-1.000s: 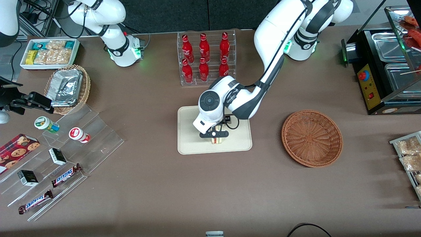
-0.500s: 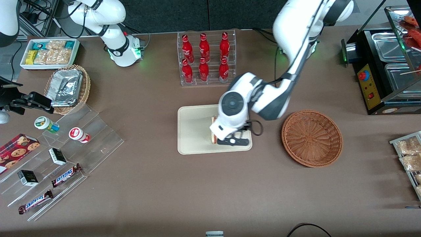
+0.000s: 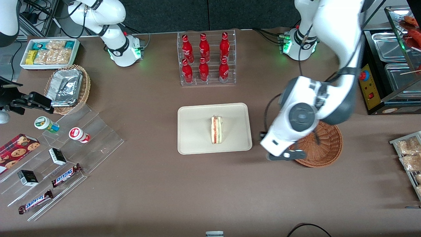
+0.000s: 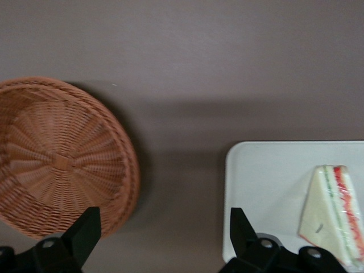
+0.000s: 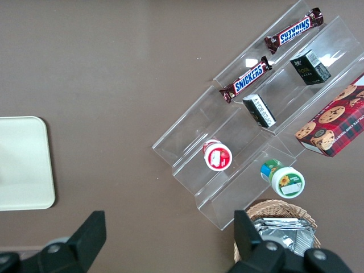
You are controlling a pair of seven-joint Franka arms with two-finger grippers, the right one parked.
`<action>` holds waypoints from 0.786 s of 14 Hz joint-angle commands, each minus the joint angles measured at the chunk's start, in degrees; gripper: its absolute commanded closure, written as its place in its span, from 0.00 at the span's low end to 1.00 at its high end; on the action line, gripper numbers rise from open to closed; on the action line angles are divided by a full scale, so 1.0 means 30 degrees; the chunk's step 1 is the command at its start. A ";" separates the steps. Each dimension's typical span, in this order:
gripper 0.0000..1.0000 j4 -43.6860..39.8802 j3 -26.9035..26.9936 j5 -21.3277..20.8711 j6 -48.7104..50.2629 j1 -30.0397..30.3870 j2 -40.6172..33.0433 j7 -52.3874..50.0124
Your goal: Place sandwich from basket to tray
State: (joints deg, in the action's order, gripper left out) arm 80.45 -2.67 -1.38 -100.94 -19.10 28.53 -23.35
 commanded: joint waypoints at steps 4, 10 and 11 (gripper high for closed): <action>0.00 0.3796 -0.0223 0.0488 0.0334 0.3082 -0.4142 0.3300; 0.00 0.4152 -0.0896 0.1014 0.3465 0.5600 -0.6779 0.5611; 0.00 0.4123 -0.0896 0.1016 0.3818 0.5779 -0.7364 0.5731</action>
State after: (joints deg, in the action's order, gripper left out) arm 91.04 -4.13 0.36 -91.47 -4.23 10.90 -8.41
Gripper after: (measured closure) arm 0.000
